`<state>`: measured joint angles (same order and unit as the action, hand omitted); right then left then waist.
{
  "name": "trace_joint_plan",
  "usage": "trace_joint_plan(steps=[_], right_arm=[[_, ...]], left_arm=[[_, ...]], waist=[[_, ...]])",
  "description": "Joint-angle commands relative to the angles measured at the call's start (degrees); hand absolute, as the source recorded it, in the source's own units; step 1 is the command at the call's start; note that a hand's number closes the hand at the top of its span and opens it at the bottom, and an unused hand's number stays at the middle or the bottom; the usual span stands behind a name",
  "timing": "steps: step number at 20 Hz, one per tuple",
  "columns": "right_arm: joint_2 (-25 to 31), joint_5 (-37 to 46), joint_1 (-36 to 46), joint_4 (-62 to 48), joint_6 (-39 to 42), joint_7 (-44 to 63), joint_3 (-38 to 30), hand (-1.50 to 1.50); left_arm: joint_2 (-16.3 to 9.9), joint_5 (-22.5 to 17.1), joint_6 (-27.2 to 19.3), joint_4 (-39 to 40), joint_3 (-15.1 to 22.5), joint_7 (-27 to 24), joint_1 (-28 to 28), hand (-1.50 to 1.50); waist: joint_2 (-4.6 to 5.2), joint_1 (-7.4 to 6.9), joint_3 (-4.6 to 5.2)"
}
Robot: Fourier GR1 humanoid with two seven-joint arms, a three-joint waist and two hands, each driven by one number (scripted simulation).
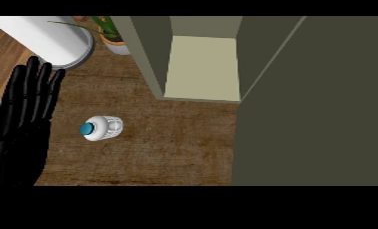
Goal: Pick up the bottled water, place it into the cabinet and close the cabinet
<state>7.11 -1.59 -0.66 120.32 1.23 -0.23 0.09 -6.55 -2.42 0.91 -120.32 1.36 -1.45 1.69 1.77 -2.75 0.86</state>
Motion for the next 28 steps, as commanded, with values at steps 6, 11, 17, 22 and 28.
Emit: trace_joint_plan(steps=[6,11,17,22,28], right_arm=[[-1.2,2.2,-7.8,6.0,0.9,-1.1,4.2,-1.5],[-1.9,-3.5,-11.3,12.8,4.4,6.4,11.1,-1.5],[-3.9,1.9,-11.4,19.2,1.2,14.0,19.5,-1.5],[-5.4,9.2,-17.2,24.4,-0.9,14.4,28.5,-1.5],[-5.6,13.0,-14.5,24.2,-4.2,16.6,31.8,-1.5]], left_arm=[[6.4,8.0,-16.1,-7.8,-6.2,-7.5,9.3,-1.5],[6.5,-2.3,-29.6,-14.2,0.9,-3.8,19.2,-1.5],[6.5,5.7,-35.1,-23.8,12.6,-0.7,27.2,-1.5],[6.5,7.5,-35.1,-29.0,16.1,0.0,32.4,-1.5],[4.1,7.4,-35.6,-32.3,20.8,-0.9,38.5,-1.5]], waist=[[-2.28,2.29,-0.85],[-2.31,2.07,-0.82],[-1.97,2.3,-0.86],[-2.09,2.54,-0.86],[-2.19,2.23,-0.83]])
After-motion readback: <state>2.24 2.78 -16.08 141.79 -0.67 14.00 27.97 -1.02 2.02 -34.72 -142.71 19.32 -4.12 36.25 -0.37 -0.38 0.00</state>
